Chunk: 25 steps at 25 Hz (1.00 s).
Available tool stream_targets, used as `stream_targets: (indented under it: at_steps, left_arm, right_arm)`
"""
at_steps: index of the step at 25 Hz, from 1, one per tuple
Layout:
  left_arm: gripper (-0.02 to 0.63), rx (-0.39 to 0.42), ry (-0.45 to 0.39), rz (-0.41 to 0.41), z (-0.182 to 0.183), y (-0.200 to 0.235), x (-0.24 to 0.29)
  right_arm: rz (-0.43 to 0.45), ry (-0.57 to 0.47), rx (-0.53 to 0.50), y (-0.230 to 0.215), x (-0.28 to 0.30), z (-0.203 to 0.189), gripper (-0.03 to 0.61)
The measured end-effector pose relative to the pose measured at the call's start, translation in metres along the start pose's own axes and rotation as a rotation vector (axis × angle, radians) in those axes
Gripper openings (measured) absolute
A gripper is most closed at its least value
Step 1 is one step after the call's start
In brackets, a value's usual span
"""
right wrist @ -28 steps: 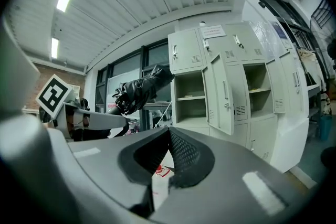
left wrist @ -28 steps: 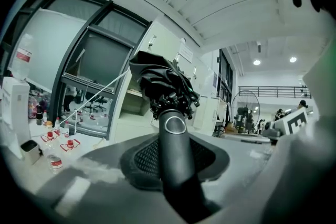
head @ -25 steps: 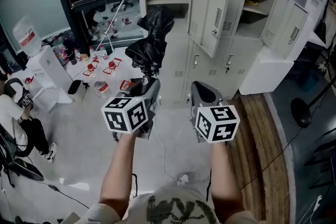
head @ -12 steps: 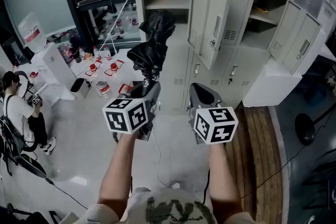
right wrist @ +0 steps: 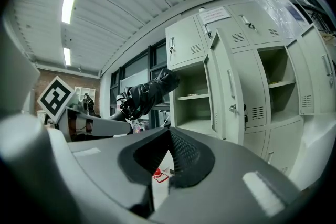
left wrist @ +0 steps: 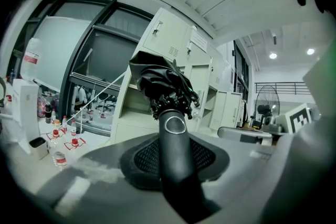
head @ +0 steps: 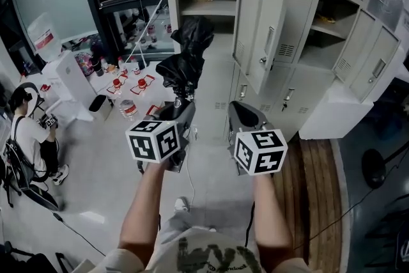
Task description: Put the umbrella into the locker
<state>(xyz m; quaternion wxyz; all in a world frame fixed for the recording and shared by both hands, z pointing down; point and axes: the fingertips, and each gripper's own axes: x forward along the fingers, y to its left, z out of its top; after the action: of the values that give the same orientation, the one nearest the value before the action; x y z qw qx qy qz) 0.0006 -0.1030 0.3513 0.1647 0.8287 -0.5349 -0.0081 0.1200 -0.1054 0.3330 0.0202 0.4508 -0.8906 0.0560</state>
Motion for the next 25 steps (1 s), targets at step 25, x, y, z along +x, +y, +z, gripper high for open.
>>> stream_targets:
  at_steps: [25]
  left_arm:
    - [0.12,0.07,0.125,-0.135,0.023,0.097,0.141]
  right_arm:
    - [-0.113,-0.011,-0.031,-0.06,0.166,0.04,-0.002]
